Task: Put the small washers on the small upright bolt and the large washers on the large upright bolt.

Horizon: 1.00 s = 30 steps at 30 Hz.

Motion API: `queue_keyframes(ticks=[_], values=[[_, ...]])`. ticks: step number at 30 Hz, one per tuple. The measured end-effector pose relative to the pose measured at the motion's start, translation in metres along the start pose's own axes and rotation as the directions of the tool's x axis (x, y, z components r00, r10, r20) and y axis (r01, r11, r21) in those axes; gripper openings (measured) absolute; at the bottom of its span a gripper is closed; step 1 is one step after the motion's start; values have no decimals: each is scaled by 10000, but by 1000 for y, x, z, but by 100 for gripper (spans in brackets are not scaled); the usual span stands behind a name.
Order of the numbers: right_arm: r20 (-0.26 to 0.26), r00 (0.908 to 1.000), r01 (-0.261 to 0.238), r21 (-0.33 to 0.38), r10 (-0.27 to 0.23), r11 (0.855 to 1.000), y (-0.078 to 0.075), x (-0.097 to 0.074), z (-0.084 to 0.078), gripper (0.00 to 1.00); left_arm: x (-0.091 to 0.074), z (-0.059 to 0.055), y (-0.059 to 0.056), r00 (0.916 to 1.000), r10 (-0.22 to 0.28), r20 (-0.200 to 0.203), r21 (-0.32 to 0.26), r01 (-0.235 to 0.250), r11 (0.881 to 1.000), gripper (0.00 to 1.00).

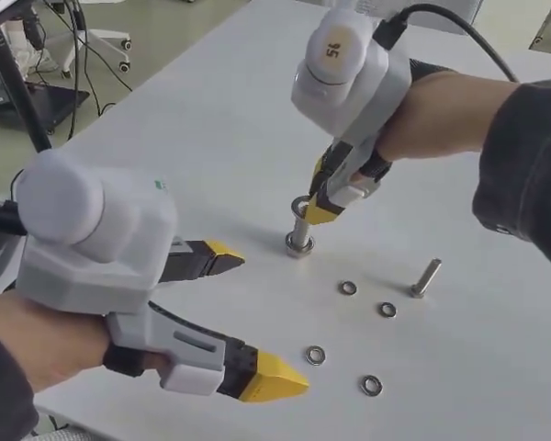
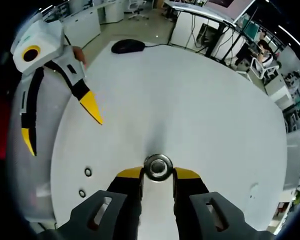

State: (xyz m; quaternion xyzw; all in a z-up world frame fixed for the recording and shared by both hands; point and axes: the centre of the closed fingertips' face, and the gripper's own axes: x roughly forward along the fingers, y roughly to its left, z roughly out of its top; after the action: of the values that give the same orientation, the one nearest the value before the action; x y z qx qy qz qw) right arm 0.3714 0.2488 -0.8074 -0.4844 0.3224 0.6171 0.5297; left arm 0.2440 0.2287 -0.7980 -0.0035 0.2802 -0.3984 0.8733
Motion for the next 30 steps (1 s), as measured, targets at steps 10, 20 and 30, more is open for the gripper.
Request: queue_keyframes(ticks=[10,20,30], values=[[-218,9996,-193,-5,192,9998,0,9,-2,24,-2,0,0,10000,13,6,-3,-13,10000,87],[-422,9984,-363,67,366,9993,5,23,-5,24,-3,0,0,10000,19,45,-37,-19,10000,87],[-498,9977,-445,154,452,9989,9,31,-8,24,-3,-1,1,10000,29,36,-53,-29,10000,87]])
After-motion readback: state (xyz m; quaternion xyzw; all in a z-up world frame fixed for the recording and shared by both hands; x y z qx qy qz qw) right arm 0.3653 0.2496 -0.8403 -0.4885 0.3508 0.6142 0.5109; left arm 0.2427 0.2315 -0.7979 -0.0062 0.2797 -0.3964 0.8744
